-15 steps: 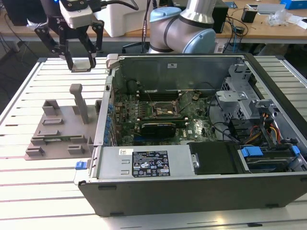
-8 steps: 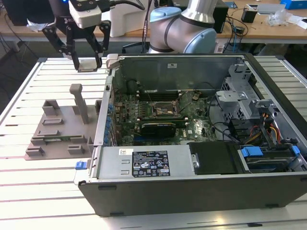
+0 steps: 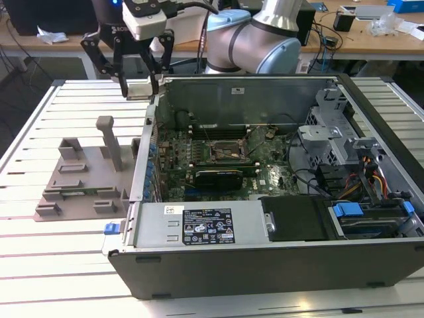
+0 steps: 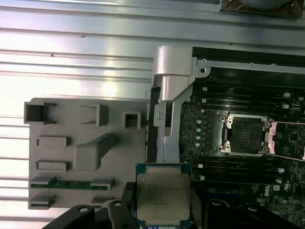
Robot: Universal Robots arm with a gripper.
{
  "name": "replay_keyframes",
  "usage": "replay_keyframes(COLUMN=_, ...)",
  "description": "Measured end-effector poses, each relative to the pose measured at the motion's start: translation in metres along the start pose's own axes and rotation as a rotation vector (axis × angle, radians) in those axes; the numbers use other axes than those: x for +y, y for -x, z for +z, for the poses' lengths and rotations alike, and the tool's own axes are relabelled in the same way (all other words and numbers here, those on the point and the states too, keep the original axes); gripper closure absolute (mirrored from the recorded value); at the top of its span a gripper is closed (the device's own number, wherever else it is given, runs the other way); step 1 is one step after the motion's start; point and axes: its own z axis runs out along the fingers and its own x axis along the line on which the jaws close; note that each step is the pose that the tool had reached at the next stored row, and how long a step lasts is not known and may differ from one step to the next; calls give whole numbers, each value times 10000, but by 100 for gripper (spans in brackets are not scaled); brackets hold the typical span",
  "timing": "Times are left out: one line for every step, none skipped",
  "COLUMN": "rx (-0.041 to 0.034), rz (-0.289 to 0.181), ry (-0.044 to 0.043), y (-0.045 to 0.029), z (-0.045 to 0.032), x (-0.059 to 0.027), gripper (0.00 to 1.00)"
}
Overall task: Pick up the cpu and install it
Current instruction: 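Pick up the cpu and move it towards the insertion slot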
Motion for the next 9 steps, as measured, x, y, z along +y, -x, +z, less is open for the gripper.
replay_keyframes(rx=0, rz=0, ry=14, y=19, z=3, x=-1, gripper=45)
replay_keyframes(rx=2, rz=0, ry=21, y=44, z=6, x=-3, gripper=45)
replay_keyframes(rx=3, rz=-2, ry=22, y=70, z=12, x=-4, gripper=45)
replay_keyframes(rx=10, rz=0, ry=23, y=115, z=24, x=-5, gripper=45)
replay_keyframes(rx=15, rz=1, ry=24, y=150, z=36, x=-6, gripper=45)
replay_keyframes(rx=21, rz=0, ry=24, y=183, z=50, x=-6, gripper=45)
replay_keyframes(rx=29, rz=-2, ry=23, y=220, z=65, x=-6, gripper=45)
replay_keyframes(rx=35, rz=-2, ry=23, y=250, z=77, x=-6, gripper=45)
replay_keyframes(rx=38, rz=-2, ry=24, y=286, z=94, x=-6, gripper=45)
